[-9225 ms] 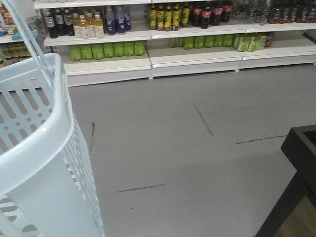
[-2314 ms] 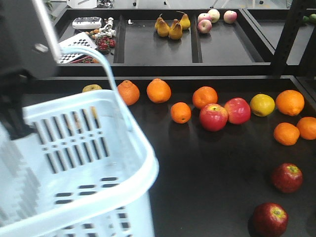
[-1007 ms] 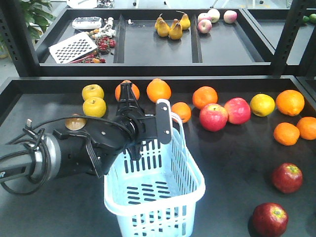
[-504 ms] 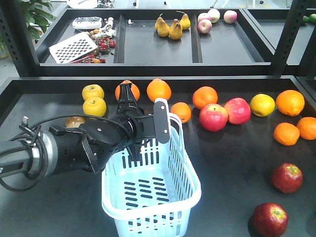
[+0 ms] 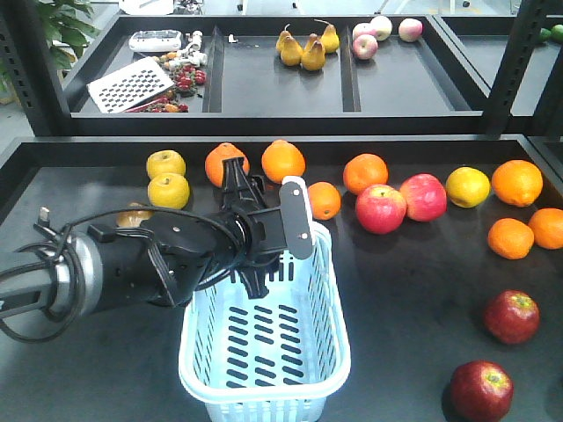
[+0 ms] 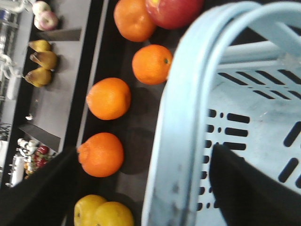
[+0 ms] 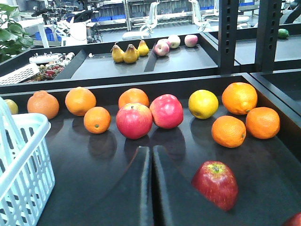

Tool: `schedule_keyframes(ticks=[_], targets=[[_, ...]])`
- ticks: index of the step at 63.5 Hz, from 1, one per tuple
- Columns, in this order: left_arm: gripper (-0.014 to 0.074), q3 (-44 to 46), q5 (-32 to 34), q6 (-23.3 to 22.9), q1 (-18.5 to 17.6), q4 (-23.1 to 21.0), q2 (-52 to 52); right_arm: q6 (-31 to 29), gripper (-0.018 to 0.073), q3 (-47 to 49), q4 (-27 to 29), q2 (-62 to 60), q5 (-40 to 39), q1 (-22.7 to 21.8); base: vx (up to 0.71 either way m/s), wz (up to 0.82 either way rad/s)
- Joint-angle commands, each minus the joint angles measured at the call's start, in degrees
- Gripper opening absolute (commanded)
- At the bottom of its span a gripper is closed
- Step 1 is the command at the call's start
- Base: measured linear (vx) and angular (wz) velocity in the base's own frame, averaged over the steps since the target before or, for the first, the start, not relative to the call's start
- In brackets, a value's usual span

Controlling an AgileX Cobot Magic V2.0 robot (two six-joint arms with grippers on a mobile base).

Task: Pick three apples into basket with both arms
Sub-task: 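Lower the light blue basket onto the table with the left gripper, then open the left gripper and lift it away from the basket handle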

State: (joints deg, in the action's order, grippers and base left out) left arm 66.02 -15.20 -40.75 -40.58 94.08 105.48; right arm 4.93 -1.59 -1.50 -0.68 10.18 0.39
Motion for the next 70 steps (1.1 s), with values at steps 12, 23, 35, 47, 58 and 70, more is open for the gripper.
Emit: schedule_keyframes(ticks=[12,23,35,47,58,70], targets=[[0.0631,1.1,-3.7,-0.3,-3.3,-6.4,-4.7,-0.5,-0.0009,-0.8,-0.2,-0.8,-4.3,-0.3,0.00,0.00],[0.0627,1.1,-10.0,1.5,-4.9,-16.4,-7.8,-0.5,-0.0009,-0.8,-0.2,-0.8,-4.3,-0.3,0.00,0.00],[0.0614,1.1,-15.2,19.9,-5.0,-40.1,-13.6,-0.5,-0.0009,-0.8,-0.2,-0.8,-4.3,-0.3,0.00,0.00],[0.0592,1.1,-19.3,34.4,-5.0,-61.3,-22.0,-0.5,-0.0009,-0.8,-0.2,-0.8,-4.3,-0.3,0.00,0.00],[0.0589,1.1,-25.1,34.1,-4.8,-63.6,-30.9,-0.5,-0.0009,-0.8,-0.2,-0.8,-4.3,-0.3,0.00,0.00],[0.0589,1.1,-30.7,32.4,0.0,-66.9,-40.7,-0.5,-0.0009,-0.8,-0.2,-0.8,-4.3,-0.3,0.00,0.00]])
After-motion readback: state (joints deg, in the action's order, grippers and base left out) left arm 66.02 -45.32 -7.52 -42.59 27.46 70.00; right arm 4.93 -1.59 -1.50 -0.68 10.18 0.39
